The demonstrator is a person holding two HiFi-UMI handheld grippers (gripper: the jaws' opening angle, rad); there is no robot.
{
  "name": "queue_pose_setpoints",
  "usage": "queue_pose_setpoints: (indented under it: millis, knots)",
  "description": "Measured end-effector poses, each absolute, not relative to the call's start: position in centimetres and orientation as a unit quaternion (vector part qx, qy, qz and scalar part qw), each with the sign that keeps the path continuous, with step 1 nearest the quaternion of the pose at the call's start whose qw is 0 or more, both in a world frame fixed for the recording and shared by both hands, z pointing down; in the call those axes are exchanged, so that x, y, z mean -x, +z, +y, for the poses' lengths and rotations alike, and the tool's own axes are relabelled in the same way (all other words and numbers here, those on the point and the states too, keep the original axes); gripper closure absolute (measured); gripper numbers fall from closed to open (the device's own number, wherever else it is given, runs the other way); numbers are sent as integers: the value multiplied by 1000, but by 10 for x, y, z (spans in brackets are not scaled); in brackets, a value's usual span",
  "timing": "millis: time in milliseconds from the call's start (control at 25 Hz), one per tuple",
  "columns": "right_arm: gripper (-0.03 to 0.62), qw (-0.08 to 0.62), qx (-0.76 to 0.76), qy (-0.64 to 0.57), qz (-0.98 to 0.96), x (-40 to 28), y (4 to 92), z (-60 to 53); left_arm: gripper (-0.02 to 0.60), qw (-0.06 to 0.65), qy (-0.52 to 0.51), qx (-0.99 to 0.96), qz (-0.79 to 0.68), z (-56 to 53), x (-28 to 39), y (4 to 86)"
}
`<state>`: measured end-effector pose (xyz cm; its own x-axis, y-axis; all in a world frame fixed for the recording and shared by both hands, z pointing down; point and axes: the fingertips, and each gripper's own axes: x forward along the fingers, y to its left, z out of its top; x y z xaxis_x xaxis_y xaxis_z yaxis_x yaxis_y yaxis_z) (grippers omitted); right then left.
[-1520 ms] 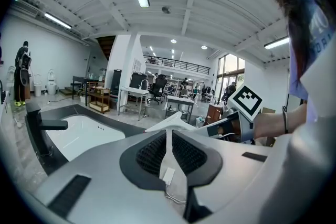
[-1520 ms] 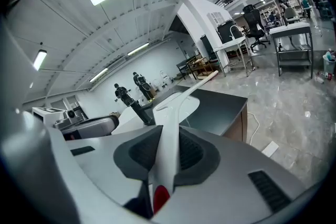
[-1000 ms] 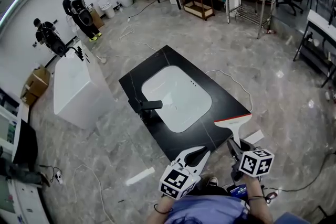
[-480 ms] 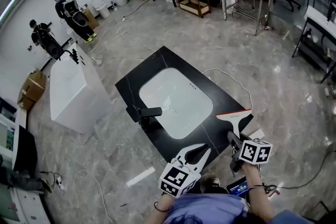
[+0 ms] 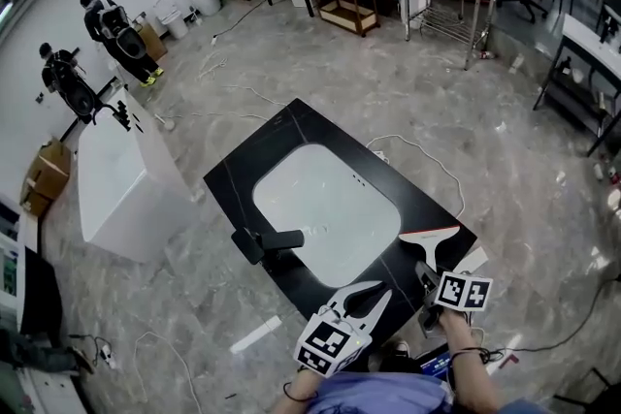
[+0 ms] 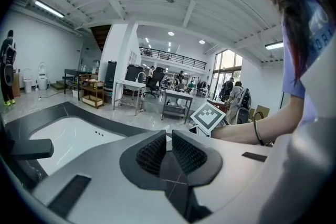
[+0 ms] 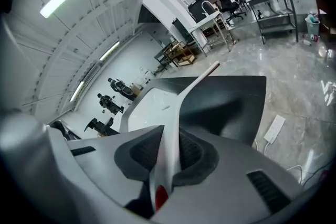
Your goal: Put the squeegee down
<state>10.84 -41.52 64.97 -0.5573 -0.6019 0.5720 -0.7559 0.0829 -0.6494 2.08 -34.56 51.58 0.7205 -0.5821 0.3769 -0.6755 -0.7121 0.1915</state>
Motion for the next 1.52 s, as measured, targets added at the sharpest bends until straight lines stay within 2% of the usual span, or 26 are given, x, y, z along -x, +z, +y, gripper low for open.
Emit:
queue_pose_setpoints:
  millis: [400,720,760,800,880,1000,1160,1400,1520]
  knots:
    - [539,92,-490,503,-705,-101,685,-442,551,174,139,-912,-344,-364,14,529]
    - [539,138,-508,479,-702,-103,698,-438,551,181,129,-906,-360,-376,37,533]
    - [530,149,-506,471,-707,-103,700,-437,551,182,128,-905,-362,-377,37,534]
    - [491,162,-503,462,-712,-103,701,-437,551,182,127,-905,-363,-378,38,535]
    - [365,185,-499,447,-719,-101,702,-435,551,183,126,-905,-363,-379,38,535]
    - [322,215,-502,429,-720,-103,700,-431,551,184,123,-905,-363,-377,37,534]
    - [287,238,-510,401,-723,-105,696,-432,551,181,119,-905,-366,-378,40,532]
    - [284,247,-506,385,-731,-116,681,-421,551,180,115,-903,-373,-374,40,528]
    - [284,227,-505,376,-743,-123,663,-421,551,179,116,-901,-378,-371,37,528]
